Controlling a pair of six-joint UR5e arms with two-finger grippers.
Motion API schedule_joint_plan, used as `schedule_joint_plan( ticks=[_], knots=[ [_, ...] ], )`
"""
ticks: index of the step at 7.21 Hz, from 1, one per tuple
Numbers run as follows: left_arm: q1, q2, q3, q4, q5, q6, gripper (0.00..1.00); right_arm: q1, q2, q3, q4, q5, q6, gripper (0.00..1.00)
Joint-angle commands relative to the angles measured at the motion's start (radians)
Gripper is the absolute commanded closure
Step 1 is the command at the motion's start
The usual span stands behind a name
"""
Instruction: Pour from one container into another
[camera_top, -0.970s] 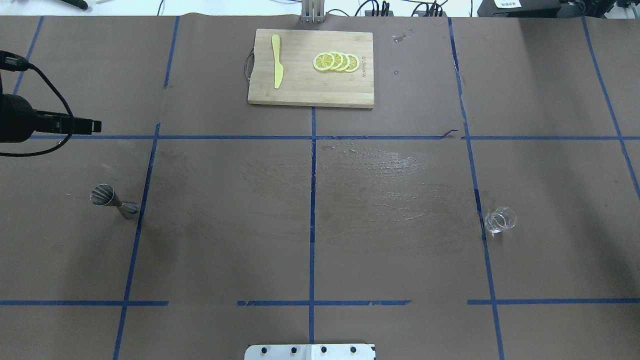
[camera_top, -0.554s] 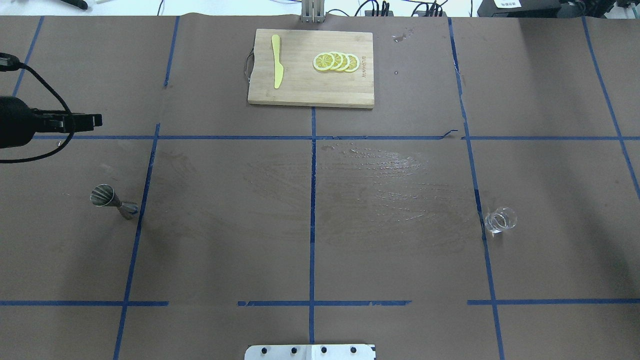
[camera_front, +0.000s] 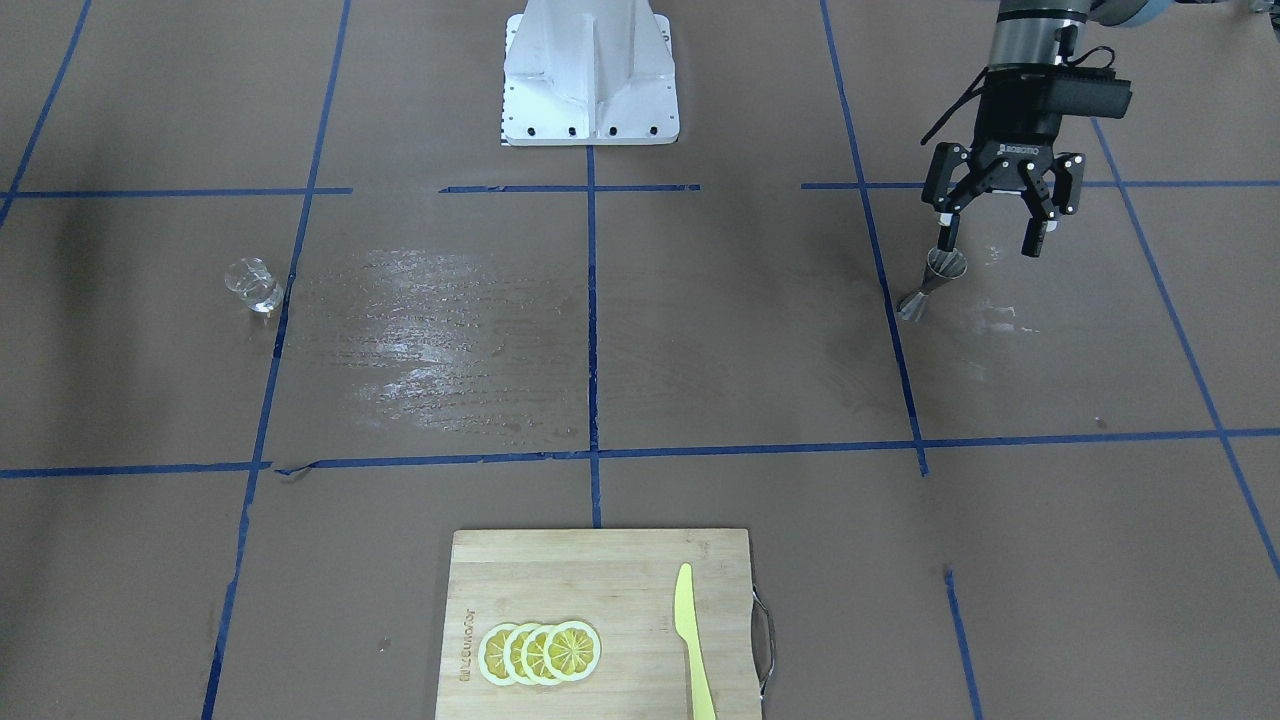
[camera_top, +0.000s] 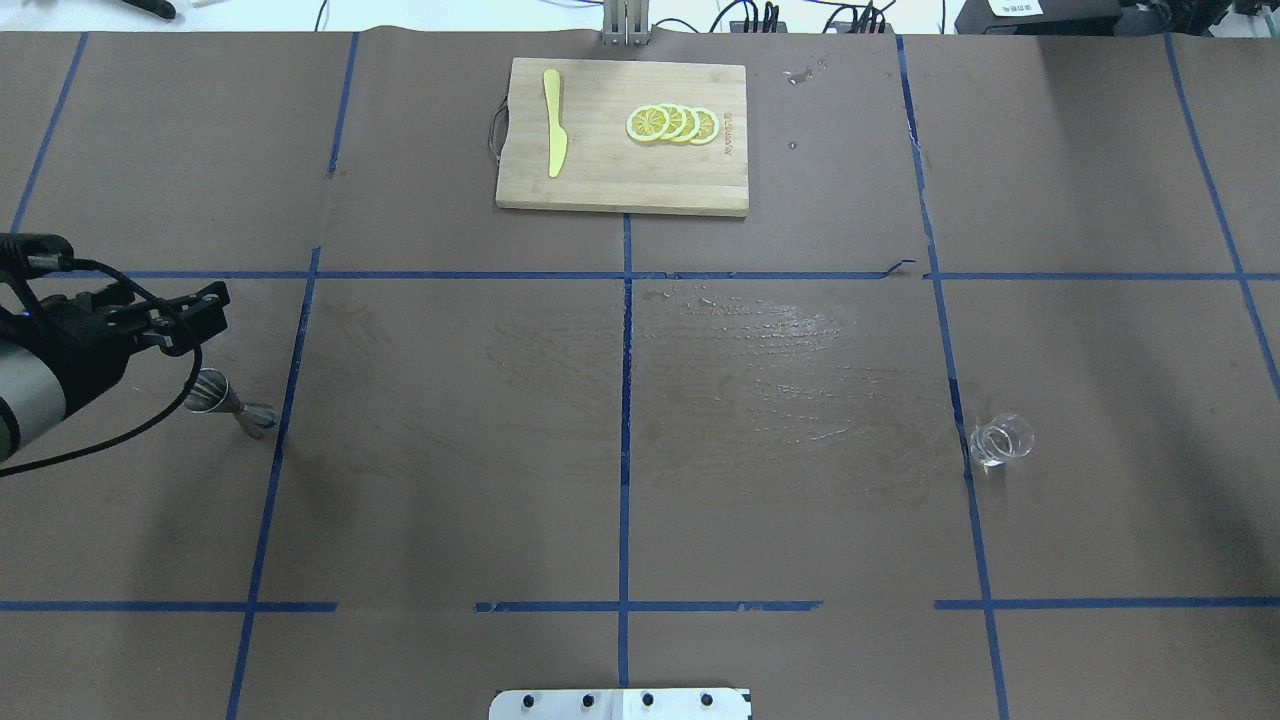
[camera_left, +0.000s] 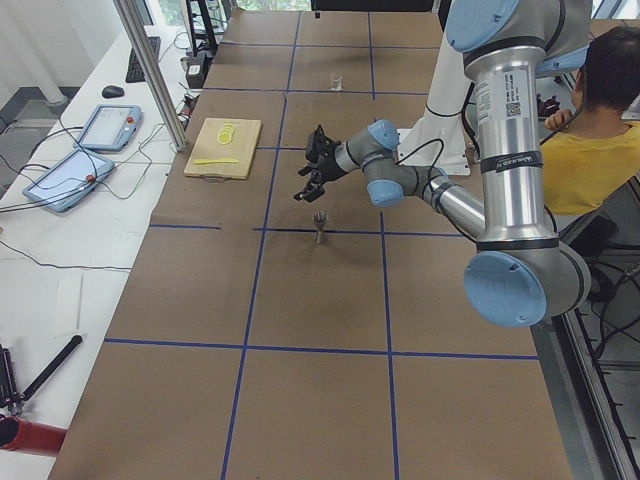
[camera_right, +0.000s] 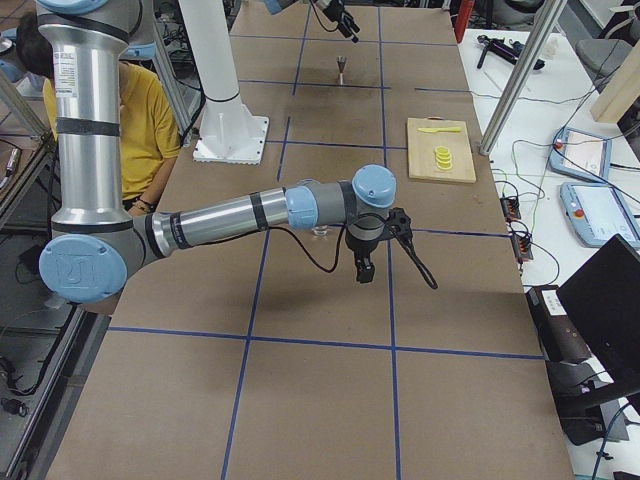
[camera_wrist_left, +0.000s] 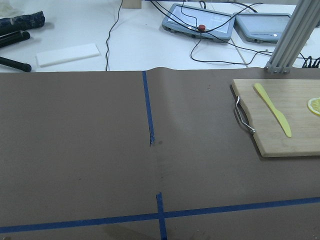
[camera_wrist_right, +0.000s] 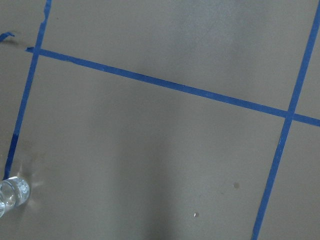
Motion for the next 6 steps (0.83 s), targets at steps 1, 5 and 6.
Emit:
schedule_joint_plan(
  ticks=[1, 5, 6],
  knots=[
    [0.17, 0.038, 0.006, -0.004, 0.279, -0.154, 0.01, 0.0, 0.0, 0.006, 0.0, 0.002, -0.001, 0.0],
    [0.369, 0.089, 0.109, -0.037, 0.599, -0.414, 0.01, -0.002, 0.0, 0.006, -0.001, 0.005, -0.002, 0.0],
    [0.398, 0.089, 0.162, -0.041, 0.636, -0.484, 0.01, -0.003, 0.0, 0.006, -0.001, 0.005, -0.002, 0.0]
  ],
)
